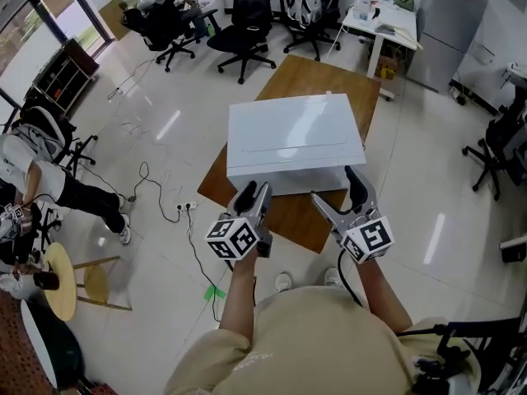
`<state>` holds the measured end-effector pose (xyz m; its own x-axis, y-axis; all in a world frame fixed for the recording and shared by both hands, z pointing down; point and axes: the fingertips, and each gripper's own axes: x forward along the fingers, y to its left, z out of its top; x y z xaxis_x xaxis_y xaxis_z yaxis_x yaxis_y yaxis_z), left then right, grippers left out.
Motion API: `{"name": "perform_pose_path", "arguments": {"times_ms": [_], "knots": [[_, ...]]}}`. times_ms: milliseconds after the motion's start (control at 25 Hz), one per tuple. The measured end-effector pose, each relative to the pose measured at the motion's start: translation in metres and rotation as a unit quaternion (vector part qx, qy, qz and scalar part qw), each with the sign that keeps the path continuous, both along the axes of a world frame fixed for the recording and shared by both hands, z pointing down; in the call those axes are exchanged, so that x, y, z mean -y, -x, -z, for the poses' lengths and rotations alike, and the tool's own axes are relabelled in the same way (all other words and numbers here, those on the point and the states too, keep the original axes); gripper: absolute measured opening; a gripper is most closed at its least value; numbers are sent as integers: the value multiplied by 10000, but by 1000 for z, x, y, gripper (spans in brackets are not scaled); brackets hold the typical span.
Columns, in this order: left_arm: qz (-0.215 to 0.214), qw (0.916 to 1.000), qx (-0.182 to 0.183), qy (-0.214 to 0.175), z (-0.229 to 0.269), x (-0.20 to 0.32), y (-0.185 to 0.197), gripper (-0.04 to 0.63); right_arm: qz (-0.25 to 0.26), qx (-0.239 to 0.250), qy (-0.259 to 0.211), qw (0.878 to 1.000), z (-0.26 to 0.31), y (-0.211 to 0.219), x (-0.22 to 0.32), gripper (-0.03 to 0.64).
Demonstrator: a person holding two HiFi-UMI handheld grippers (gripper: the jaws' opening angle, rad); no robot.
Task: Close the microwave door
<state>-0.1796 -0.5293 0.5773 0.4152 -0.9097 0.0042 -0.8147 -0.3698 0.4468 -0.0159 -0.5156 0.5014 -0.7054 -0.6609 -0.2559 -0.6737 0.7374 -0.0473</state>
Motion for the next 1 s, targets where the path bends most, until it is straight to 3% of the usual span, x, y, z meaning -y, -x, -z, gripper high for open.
{"name": "perform_pose_path", "arguments": {"times_ms": [40, 120, 280, 600, 1000], "knots": [[174, 9980, 548, -249, 5, -4, 8, 202, 10, -5, -15, 10000, 0, 5, -2, 416], [538, 9861, 1412, -685, 13, -15, 24, 310, 33, -20, -10, 10000, -2, 14, -7, 416], [1004, 9645, 2040, -1345, 37, -39, 44, 350, -9, -21, 3, 10000, 0, 23, -15, 416], [904, 9458, 2594, -1731, 46, -75, 63, 348, -145, -122, 126, 9997, -6, 61, -40, 416], [588, 9516, 2350, -1893, 42, -112, 90, 348, -133, -560, 187, 9982, -20, 128, -97, 416]]}}
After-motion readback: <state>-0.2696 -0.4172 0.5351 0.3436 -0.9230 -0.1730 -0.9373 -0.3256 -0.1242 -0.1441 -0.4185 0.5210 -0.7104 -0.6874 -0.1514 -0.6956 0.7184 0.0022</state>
